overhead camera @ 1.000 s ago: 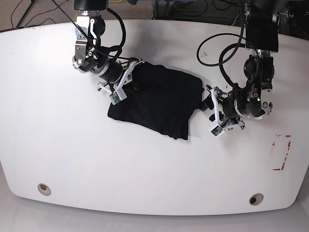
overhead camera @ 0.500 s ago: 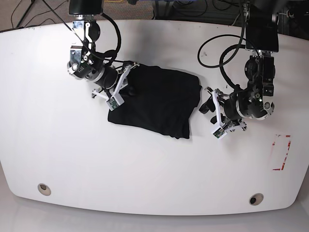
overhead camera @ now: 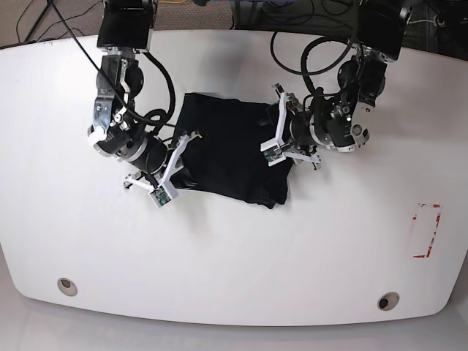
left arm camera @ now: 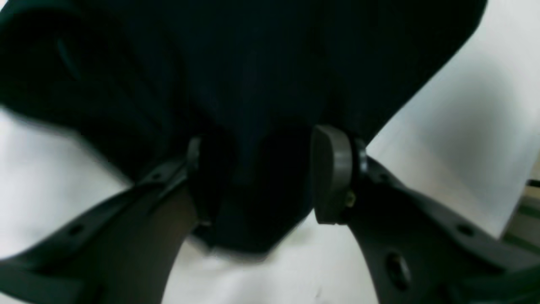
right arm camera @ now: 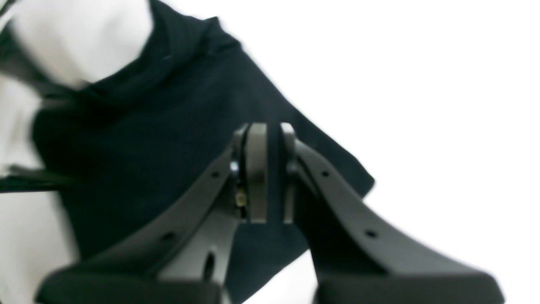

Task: Layout the t-shirt on the table in an organized manner, then fold the t-shirt properly
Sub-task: 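Rotate and straighten the folded shirt with both grippers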

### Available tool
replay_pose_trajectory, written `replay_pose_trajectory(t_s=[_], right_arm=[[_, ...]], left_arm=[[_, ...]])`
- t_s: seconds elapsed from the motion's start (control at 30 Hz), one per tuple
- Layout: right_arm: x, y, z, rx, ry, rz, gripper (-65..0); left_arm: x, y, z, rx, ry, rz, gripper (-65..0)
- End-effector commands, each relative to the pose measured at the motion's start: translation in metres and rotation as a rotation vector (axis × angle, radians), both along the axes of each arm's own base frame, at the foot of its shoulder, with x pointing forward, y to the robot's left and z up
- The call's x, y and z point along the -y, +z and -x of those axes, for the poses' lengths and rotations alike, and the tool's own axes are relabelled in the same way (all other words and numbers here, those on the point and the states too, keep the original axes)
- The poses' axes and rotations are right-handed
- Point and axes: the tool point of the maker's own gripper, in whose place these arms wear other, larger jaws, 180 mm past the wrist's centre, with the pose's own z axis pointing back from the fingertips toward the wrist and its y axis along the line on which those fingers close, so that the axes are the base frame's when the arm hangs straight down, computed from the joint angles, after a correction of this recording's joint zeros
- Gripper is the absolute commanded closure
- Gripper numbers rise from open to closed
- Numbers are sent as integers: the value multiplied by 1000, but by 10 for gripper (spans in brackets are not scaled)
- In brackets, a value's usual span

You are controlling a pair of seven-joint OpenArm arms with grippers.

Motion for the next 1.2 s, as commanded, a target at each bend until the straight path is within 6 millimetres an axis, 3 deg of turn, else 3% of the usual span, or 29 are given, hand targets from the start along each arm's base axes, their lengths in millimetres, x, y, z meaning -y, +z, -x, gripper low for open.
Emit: replay_pose_trajectory(t_s=[0.0, 0.37, 0.53, 0.9, 1.17], right_arm=[[3, 9, -17, 42, -6, -35, -48], [19, -51, -27, -45, -89, -181, -48], [22, -59, -25, -47, -109, -207, -48], [29, -68, 15, -62, -100, -172, -48], [19, -67, 54, -74, -72, -154, -46]], left_arm=[[3, 6, 1, 15, -6, 24, -300], [-1, 1, 11, 0, -2, 17, -300], [-20, -7, 5, -17, 34, -14, -300], [-44, -28, -27, -55, 106, -7, -300], [-29, -24, -59, -42, 61, -20, -300]])
